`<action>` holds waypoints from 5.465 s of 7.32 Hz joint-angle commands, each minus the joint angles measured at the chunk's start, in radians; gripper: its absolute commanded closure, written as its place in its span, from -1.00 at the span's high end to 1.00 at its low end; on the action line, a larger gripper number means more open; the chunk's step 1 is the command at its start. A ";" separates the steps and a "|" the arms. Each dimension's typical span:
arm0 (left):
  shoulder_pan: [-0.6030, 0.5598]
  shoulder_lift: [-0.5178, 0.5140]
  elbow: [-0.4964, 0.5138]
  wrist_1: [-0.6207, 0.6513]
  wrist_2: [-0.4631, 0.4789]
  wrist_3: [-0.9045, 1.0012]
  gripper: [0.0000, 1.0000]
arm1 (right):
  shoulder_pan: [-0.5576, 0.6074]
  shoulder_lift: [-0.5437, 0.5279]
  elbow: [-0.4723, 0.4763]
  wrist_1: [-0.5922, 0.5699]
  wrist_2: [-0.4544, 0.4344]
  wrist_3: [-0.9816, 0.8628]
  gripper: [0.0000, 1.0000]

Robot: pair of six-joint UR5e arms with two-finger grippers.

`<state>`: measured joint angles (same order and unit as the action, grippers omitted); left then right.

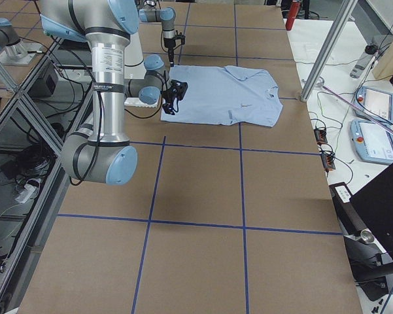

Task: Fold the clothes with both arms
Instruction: 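Grasp the hem corners nearest the robot with both grippers, then lift the hem with both grippers and fold it toward the collar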

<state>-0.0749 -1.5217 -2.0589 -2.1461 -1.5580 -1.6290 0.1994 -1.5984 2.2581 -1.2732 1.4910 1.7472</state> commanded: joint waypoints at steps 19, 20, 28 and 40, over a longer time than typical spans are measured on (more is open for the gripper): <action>0.004 -0.006 -0.092 0.000 -0.002 -0.017 -1.00 | -0.255 0.009 -0.132 -0.002 -0.247 0.255 -0.23; 0.004 -0.006 -0.093 0.000 -0.001 -0.015 -1.00 | -0.255 0.009 -0.132 -0.002 -0.247 0.255 -0.24; 0.001 -0.005 -0.113 0.000 -0.004 -0.015 -1.00 | -0.259 0.008 -0.088 -0.009 -0.238 0.244 -1.00; -0.649 -0.348 -0.226 0.640 -0.407 0.528 -1.00 | 0.544 0.460 -0.200 -0.334 0.414 -0.279 -1.00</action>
<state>-0.6549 -1.8440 -2.3602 -1.5106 -1.9571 -1.1857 0.6740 -1.2008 2.1685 -1.6075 1.8937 1.5312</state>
